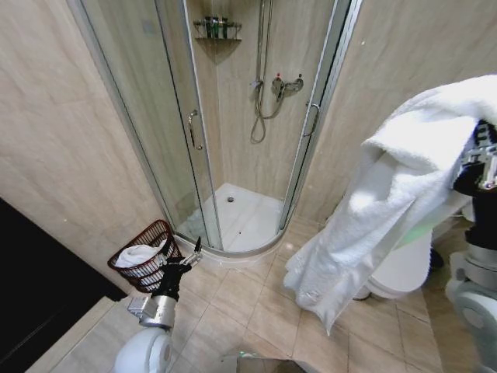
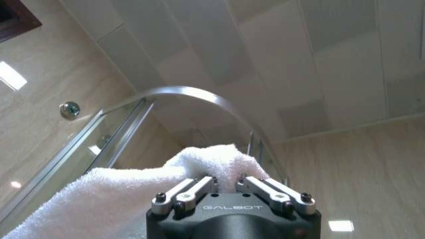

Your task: Discard the used towel into the hamper.

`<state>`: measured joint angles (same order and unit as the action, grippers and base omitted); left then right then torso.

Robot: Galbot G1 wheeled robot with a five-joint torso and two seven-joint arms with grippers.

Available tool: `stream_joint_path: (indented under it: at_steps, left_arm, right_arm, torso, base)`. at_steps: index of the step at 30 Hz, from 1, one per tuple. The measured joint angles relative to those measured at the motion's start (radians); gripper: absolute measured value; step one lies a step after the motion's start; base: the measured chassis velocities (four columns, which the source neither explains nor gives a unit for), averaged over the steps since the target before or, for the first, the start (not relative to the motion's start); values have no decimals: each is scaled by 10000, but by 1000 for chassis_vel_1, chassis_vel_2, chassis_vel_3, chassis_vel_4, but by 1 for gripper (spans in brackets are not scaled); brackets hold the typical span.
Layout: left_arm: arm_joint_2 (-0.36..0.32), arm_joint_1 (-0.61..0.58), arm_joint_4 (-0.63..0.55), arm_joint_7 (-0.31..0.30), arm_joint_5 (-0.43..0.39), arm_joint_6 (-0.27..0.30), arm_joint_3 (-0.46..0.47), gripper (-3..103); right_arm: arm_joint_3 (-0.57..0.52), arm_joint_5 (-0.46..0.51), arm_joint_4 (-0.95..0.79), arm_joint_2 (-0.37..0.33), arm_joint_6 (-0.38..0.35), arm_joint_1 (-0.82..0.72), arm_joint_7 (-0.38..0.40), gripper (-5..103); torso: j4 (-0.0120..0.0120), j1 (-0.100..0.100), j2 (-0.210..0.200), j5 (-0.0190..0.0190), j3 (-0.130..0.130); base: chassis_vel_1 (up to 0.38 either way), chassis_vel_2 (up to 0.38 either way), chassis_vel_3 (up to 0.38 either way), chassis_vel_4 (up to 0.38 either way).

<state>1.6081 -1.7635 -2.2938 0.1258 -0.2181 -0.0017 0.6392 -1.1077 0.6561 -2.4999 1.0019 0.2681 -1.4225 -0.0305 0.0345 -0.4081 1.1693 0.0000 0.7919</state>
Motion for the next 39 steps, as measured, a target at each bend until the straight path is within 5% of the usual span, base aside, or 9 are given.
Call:
stream_joint_path:
  at_steps: [22, 39]
  left_arm:
    - [0, 0, 0, 0, 0, 0, 0, 100]
    - [0, 0, 0, 0, 0, 0, 0, 100]
  right_arm:
    - [-20, 18, 0, 4, 32, 19, 0, 7]
    - [-32, 24, 21, 41, 88, 20, -6, 7]
  torso:
    - [0, -506, 1102, 0, 598]
    - [0, -504, 1099, 0, 599]
  base:
    - [0, 0, 0, 0]
    - [0, 0, 0, 0]
